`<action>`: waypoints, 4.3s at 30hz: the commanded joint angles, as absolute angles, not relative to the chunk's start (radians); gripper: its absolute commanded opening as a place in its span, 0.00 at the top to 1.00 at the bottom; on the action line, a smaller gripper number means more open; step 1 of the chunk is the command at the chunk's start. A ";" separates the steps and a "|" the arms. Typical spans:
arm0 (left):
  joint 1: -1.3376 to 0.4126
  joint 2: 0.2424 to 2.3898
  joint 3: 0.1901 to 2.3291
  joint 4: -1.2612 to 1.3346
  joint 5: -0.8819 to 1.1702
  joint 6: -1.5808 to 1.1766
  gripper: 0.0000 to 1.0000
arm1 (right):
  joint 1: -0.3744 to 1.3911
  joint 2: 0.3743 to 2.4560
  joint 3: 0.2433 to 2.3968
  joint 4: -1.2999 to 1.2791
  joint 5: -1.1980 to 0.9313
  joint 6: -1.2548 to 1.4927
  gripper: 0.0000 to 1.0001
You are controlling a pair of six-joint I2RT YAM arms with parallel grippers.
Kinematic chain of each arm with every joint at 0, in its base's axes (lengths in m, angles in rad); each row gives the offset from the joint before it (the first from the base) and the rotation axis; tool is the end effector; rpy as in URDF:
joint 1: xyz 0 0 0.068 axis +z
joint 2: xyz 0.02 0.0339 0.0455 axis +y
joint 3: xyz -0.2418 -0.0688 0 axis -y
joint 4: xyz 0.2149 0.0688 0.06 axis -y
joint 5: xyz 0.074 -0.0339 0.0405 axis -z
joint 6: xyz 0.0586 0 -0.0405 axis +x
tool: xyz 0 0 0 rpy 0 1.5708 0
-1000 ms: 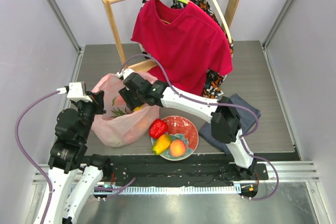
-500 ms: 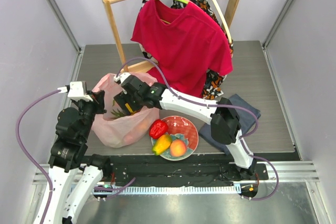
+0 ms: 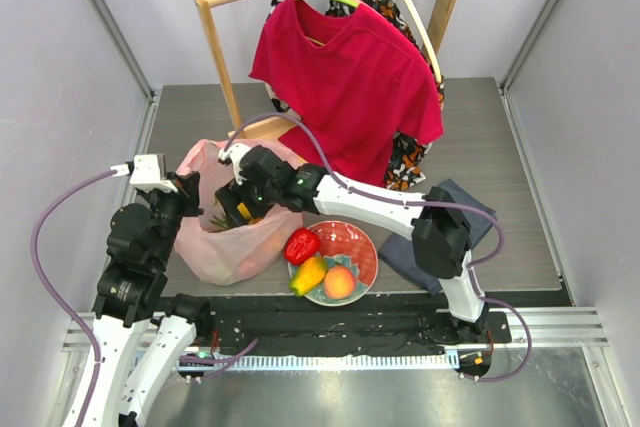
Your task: Place the fruits into the plastic bag
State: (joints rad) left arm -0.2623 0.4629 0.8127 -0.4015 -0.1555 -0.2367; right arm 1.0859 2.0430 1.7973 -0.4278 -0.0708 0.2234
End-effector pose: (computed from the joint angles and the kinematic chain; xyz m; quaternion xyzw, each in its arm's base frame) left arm 0.1150 -0.0215 0.3447 -0.0442 0.7236 -0.1149 0.6792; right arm 0.2091 0.4059 0.2522 -0.3903 0.8116 0.2892 0.3244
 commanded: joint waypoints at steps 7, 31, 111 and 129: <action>-0.262 0.476 0.816 -0.353 -0.126 -0.255 1.00 | 1.140 1.898 1.783 -0.224 -0.333 0.192 0.11; -0.262 0.468 0.811 -0.356 -0.137 -0.255 1.00 | 1.144 1.367 1.447 -0.233 0.145 0.149 0.11; -0.262 0.499 0.815 -0.368 -0.135 -0.247 1.00 | 1.359 1.345 0.868 -0.591 0.548 0.736 0.48; -0.262 0.486 0.811 -0.364 -0.144 -0.249 1.00 | 1.321 1.233 1.115 -0.123 0.379 0.283 0.52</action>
